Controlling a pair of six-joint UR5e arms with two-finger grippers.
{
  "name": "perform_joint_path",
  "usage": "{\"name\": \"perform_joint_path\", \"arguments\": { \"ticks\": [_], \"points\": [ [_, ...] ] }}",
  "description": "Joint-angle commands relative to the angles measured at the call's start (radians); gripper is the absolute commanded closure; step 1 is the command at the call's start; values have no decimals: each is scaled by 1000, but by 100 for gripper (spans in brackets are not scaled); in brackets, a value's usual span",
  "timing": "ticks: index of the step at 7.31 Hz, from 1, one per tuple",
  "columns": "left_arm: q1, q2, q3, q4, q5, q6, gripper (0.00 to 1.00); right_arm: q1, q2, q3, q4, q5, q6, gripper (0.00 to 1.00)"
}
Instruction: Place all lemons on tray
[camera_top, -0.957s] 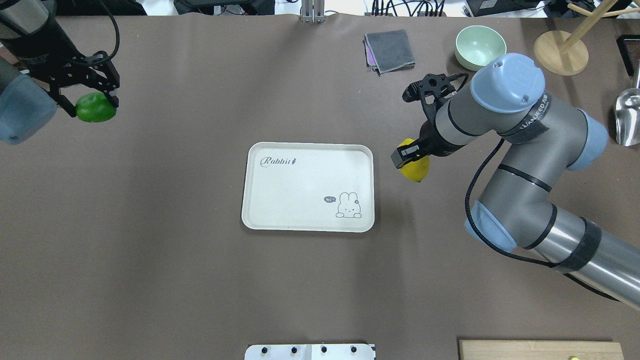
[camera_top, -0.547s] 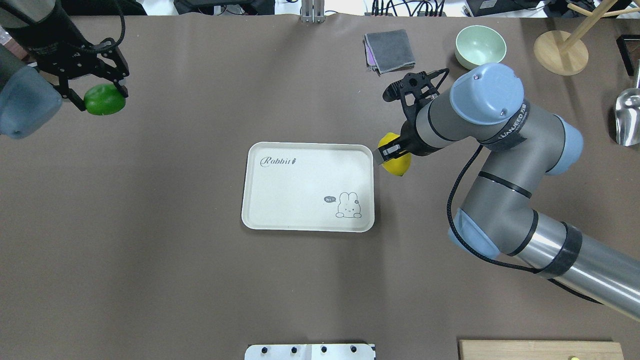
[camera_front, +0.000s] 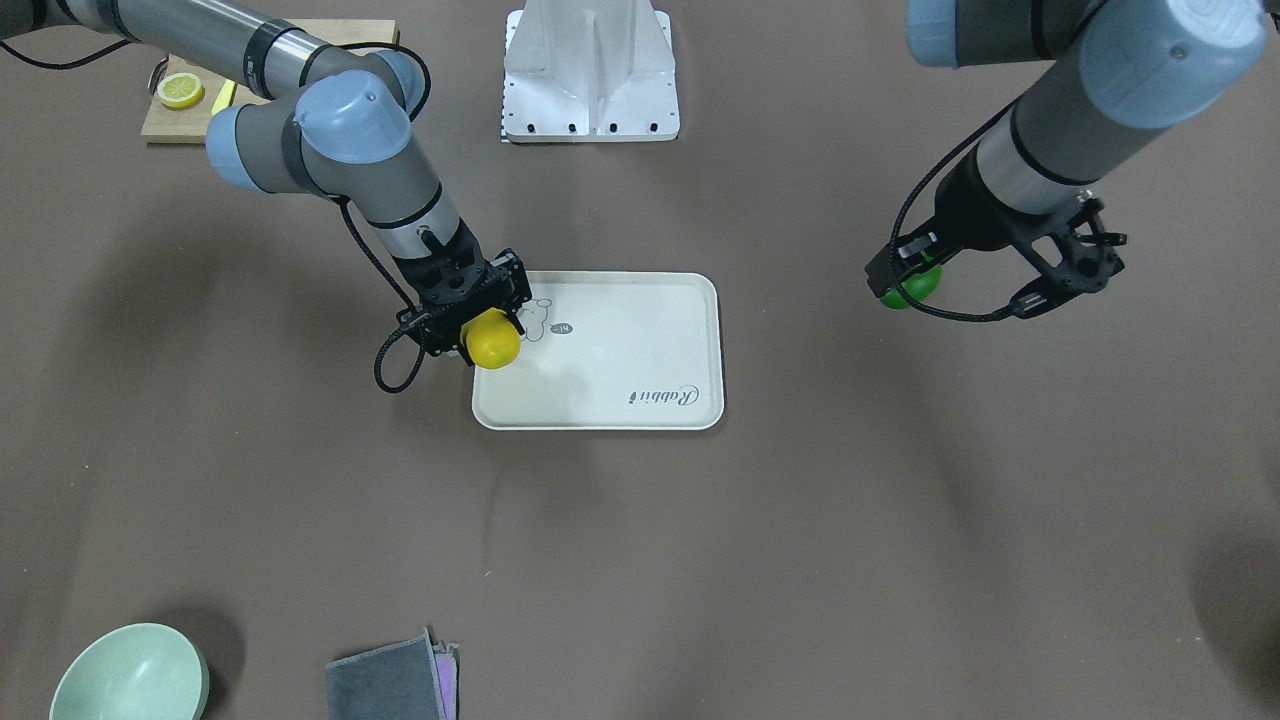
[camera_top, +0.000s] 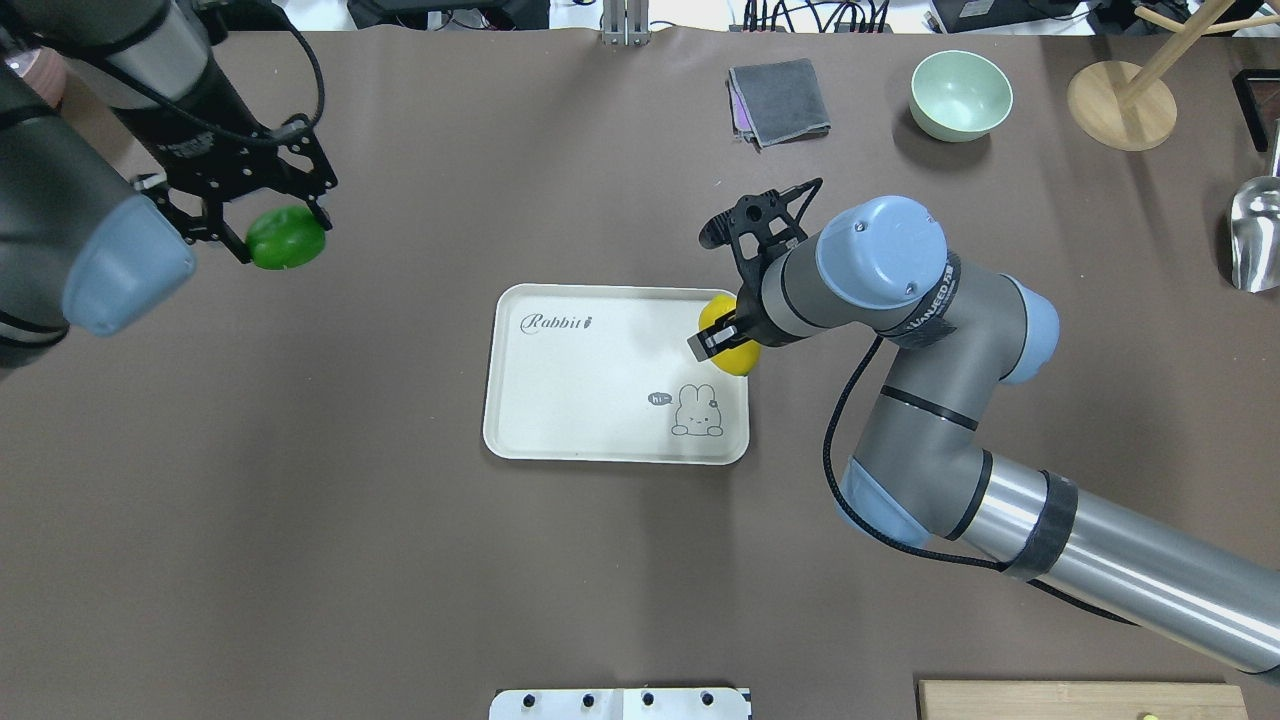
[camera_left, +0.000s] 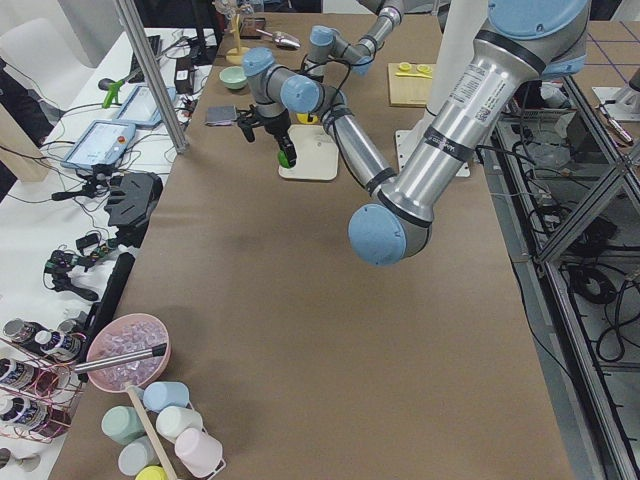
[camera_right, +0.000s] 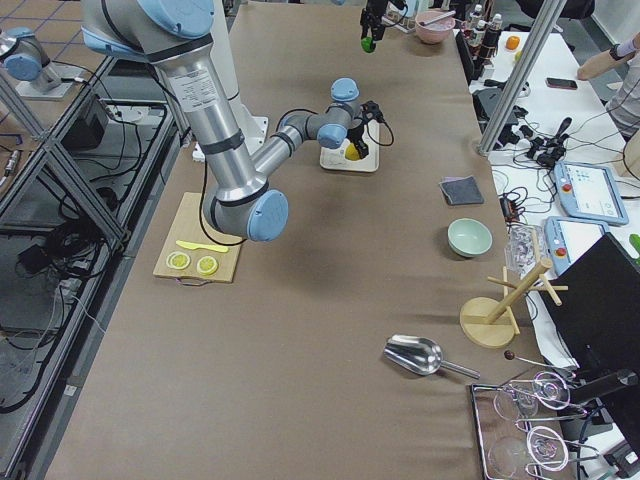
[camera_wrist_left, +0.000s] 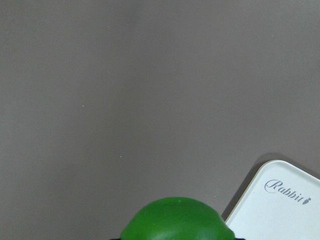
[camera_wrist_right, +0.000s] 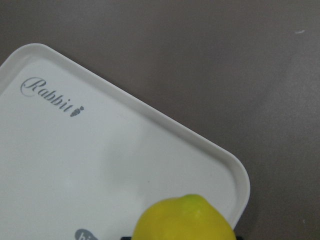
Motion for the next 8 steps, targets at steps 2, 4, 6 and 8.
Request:
{"name": "perform_joint_path", "arguments": {
  "ticks": [2,4,6,8],
  "points": [
    [100,-68,113,-135,55,-161,100,-27,4,-35,4,-8,0,84],
    [152,-108,196,-235,108,-239,100,-31,4,-35,4,-13,-1,27],
    [217,-155,264,-329,187,-342,100,-20,19,-33,4,-28,-1,0],
    [274,-204,304,-332,256,-410,100,34,29,-30,3,-4,-4,0]
  ]
}}
